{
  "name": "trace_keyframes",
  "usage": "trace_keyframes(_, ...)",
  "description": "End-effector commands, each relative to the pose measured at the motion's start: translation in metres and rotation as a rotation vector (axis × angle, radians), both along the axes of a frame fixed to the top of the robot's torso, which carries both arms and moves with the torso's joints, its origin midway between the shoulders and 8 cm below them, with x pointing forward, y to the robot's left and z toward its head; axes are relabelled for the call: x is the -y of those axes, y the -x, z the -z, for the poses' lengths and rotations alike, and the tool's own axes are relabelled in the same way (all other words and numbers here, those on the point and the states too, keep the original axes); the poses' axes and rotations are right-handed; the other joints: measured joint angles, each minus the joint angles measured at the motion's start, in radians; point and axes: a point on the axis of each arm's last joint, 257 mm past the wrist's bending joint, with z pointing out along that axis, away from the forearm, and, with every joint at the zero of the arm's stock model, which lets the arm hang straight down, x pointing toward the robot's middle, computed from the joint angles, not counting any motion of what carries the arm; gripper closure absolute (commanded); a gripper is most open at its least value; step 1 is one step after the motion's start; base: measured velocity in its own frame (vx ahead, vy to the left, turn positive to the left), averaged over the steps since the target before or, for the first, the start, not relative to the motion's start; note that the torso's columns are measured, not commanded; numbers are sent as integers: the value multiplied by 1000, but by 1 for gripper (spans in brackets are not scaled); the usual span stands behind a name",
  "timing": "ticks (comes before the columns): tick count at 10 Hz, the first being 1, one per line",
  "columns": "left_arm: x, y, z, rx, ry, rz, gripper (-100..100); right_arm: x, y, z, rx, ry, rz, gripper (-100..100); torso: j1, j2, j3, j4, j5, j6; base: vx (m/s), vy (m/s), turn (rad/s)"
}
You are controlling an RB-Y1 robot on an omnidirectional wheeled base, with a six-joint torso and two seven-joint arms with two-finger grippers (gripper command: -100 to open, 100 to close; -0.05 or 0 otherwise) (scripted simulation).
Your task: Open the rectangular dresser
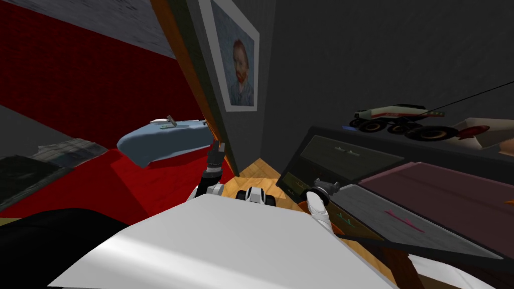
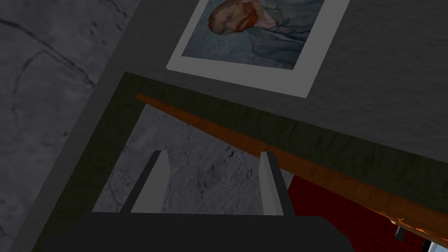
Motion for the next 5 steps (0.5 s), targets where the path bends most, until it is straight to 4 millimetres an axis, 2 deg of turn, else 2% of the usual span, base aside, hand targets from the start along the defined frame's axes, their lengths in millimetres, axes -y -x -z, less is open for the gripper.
trace_keyframes(1,0,0,0,0,0,0,0,-7,-1,3,-44,64,8,-100,1,1,1,0,1,2,-27,-1,128)
trace_keyframes(5,0,0,0,0,0,0,0,-19,-4,0,-98,162,5,-100,2,5,2,1,2,4,-27,5,96)
